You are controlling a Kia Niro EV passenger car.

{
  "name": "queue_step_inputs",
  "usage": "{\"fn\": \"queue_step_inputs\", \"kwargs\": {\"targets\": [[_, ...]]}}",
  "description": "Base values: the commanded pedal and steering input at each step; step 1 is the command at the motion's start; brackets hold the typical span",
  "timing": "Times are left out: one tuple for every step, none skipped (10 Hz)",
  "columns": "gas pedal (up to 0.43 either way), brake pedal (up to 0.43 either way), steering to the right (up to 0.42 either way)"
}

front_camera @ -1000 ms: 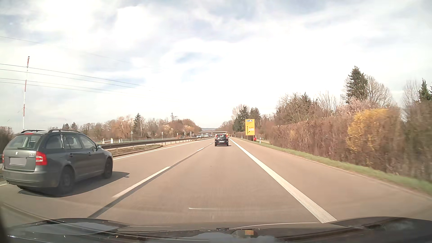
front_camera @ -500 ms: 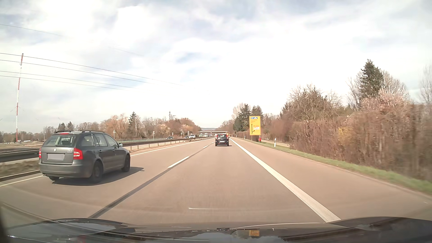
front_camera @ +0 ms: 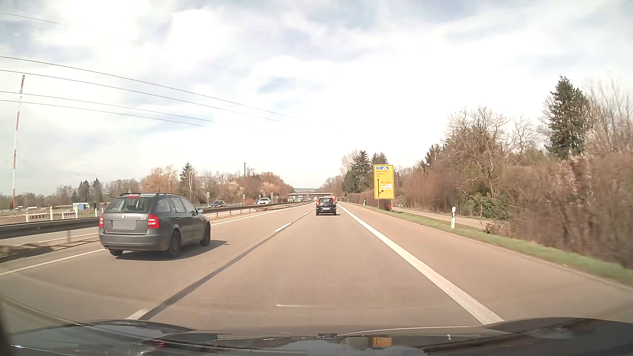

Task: Follow the waypoints while adhering to traffic rules and regulations

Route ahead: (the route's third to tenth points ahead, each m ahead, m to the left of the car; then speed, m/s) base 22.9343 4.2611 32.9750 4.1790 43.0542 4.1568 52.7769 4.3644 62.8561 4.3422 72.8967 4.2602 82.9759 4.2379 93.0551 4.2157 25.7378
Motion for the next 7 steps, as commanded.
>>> {"fn": "queue_step_inputs", "kwargs": {"targets": [[0.22,0.0,0.001],[0.22,0.0,0.001],[0.22,0.0,0.001],[0.22,0.0,0.001],[0.22,0.0,0.002],[0.22,0.0,0.002],[0.22,0.0,0.002]]}}
